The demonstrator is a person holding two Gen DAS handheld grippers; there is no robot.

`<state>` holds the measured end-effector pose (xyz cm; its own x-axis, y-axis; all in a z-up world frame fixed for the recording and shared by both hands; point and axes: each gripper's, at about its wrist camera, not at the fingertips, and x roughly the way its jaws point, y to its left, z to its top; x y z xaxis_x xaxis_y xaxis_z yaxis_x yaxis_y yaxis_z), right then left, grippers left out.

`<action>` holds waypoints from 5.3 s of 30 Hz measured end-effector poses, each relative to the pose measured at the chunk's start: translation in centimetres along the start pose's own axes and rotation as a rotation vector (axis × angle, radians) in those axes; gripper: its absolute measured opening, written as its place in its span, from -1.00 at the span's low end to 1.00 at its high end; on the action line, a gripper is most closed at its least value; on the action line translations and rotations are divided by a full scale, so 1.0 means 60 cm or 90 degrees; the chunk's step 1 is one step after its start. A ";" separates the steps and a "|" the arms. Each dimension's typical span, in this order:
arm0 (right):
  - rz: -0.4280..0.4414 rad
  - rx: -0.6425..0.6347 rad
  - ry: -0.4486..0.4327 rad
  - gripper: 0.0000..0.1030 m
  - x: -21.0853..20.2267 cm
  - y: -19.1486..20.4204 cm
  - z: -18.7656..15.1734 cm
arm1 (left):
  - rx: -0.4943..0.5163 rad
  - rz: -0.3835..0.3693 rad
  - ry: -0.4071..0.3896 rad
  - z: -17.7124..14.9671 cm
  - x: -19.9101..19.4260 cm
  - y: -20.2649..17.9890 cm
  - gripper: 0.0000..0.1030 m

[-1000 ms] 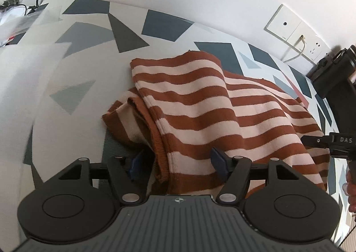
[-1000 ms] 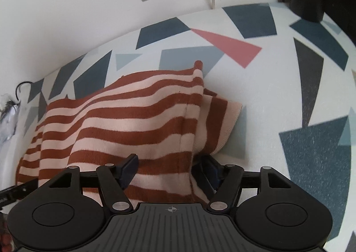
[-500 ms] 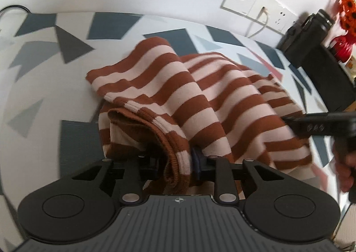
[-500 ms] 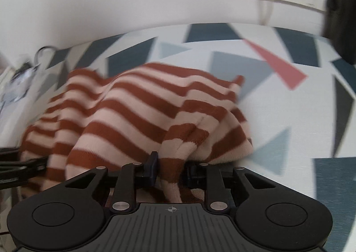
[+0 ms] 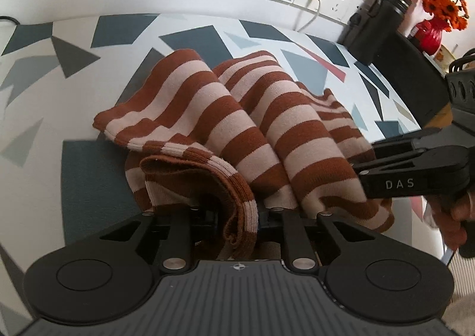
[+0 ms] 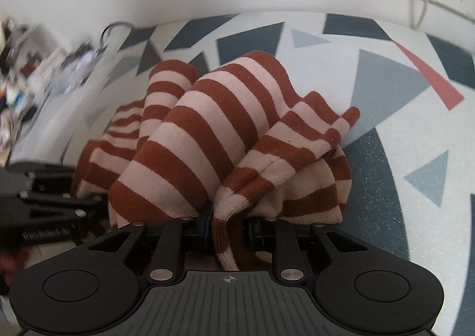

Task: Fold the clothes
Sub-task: 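Lift the folded striped sweater off the table with both grippers, then carry the held sweater with both grippers onto the clothes stack on the chair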

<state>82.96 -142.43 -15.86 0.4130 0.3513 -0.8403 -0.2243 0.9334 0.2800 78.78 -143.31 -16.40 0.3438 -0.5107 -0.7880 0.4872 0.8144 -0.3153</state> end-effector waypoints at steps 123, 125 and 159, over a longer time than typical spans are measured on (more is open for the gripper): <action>0.629 -0.725 0.034 -0.63 0.149 1.819 -0.265 | -0.690 0.646 -0.517 -1.028 -1.263 0.737 -0.66; 0.627 -0.729 0.029 -0.63 0.142 1.858 -0.312 | -0.684 0.645 -0.514 -1.081 -1.299 0.750 -0.66; 0.538 -0.683 0.084 -0.63 0.199 2.489 -0.770 | -0.691 0.555 -0.464 -1.614 -1.734 1.110 -0.66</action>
<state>13.61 -2.19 -5.50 -0.2616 0.7144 -0.6490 -0.9549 -0.0938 0.2816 -2.31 -9.26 -6.60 0.6554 0.4471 -0.6087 -0.7367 0.5562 -0.3847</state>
